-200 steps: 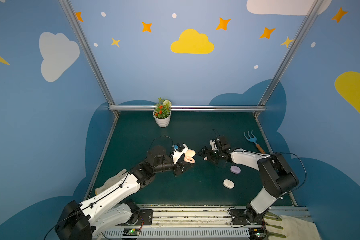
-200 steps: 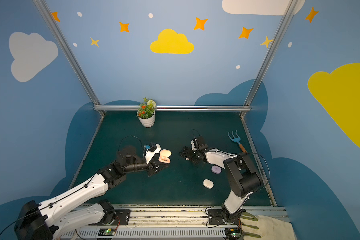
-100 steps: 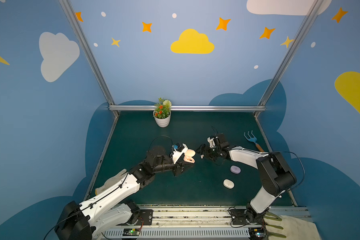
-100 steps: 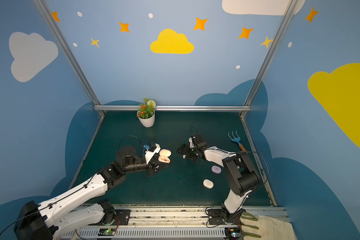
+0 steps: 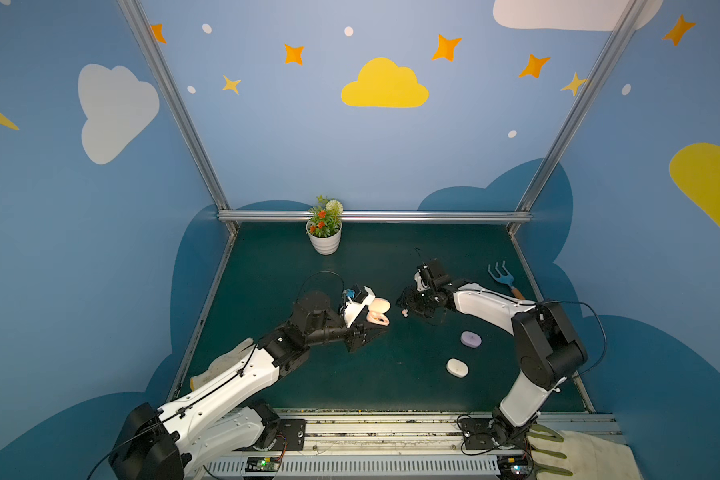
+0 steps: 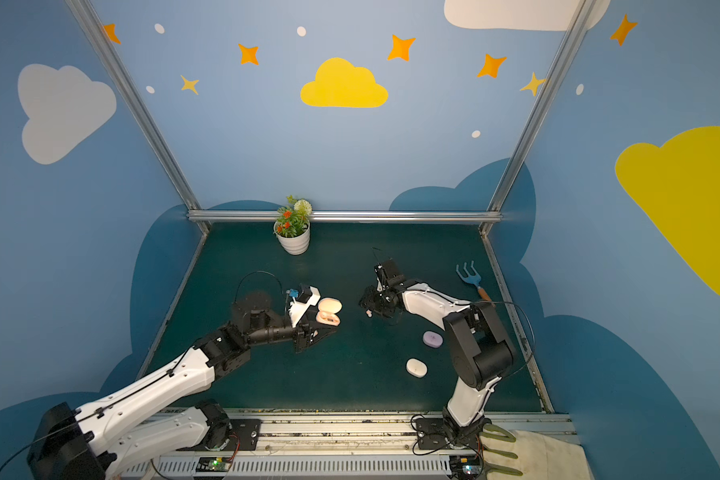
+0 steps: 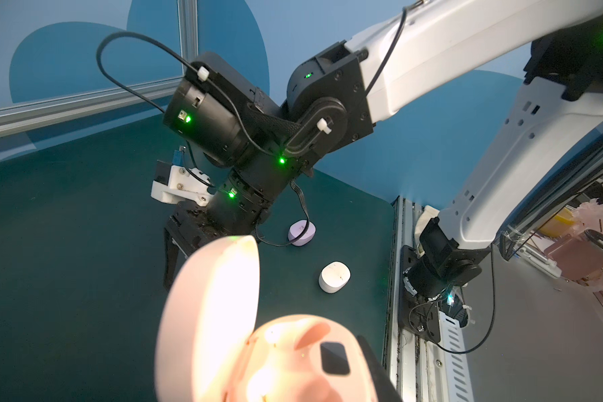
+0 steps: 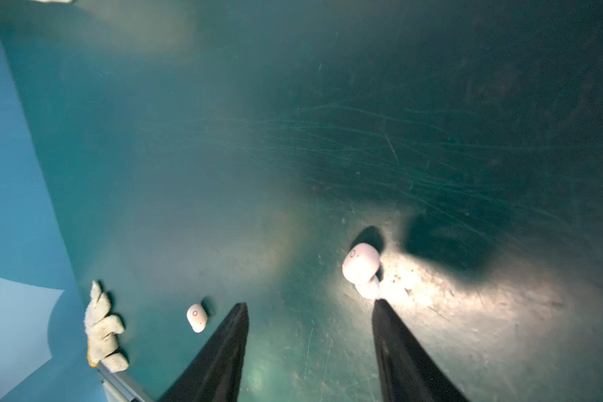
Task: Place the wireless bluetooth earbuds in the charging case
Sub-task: 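Lower the right gripper over the nearer pink earbud and close on it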
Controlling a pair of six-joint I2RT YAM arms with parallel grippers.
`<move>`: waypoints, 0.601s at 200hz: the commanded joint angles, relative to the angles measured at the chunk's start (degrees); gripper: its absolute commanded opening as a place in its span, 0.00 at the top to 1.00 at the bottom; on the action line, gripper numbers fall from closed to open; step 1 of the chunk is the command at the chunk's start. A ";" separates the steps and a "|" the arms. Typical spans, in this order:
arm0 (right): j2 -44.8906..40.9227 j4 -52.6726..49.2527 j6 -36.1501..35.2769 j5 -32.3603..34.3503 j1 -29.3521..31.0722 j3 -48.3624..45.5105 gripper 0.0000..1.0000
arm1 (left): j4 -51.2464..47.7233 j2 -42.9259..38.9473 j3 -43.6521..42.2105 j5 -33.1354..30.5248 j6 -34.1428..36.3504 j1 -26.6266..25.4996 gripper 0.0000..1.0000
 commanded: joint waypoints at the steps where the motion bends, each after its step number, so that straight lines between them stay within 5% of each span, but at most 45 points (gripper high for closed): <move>1: 2.37 -5.98 -0.99 3.38 0.72 2.27 0.47 | 1.74 -1.38 -0.50 0.11 -0.25 0.24 0.87; 120: 10.70 -13.64 -3.40 6.45 2.31 11.95 0.54 | 1.76 -1.81 -0.46 -0.24 -0.19 0.32 0.88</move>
